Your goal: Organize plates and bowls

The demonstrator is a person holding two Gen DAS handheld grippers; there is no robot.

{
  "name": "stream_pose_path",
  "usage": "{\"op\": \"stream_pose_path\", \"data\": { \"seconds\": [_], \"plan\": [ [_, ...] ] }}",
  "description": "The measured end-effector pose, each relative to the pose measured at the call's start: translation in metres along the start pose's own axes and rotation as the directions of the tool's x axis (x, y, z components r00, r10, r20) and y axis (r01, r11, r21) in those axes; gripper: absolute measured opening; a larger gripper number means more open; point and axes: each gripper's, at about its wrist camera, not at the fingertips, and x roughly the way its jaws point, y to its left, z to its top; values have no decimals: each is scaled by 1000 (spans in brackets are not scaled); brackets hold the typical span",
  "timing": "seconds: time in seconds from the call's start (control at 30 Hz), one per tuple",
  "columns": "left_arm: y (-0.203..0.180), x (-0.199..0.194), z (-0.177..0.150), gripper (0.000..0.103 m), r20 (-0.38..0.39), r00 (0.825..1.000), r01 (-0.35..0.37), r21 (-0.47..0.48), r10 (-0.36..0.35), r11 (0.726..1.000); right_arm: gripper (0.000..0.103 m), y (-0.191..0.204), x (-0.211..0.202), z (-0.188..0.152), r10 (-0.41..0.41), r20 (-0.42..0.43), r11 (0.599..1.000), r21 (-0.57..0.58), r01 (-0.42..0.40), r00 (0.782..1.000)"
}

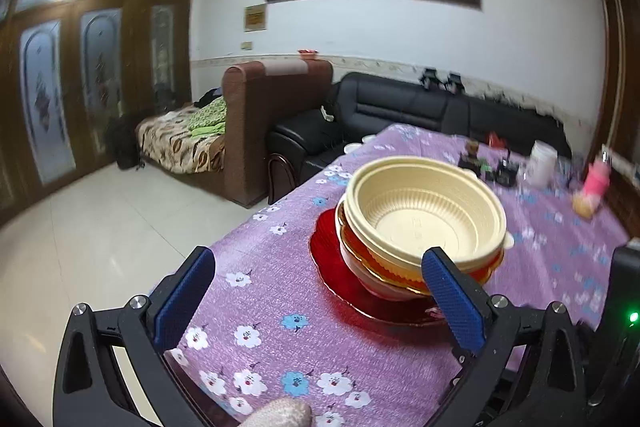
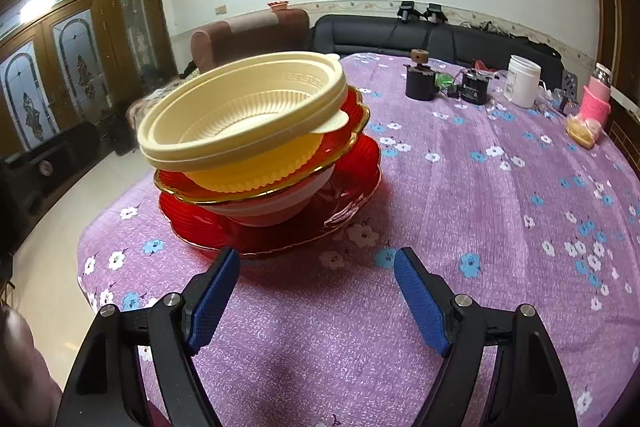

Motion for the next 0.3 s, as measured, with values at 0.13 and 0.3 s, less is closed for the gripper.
{"op": "stream_pose_path", "data": {
  "seconds": [0.13,0.3],
  "plan": [
    [-11,-1,7,103,-23,1000,14,18,-14,1000,84,-3,-2,1,29,3,1000,-2,-29,1000],
    [-47,-15,20,103,4,999,36,89,-36,995,84,-25,-9,4,59,16,997,40,-60,998]
  ]
}}
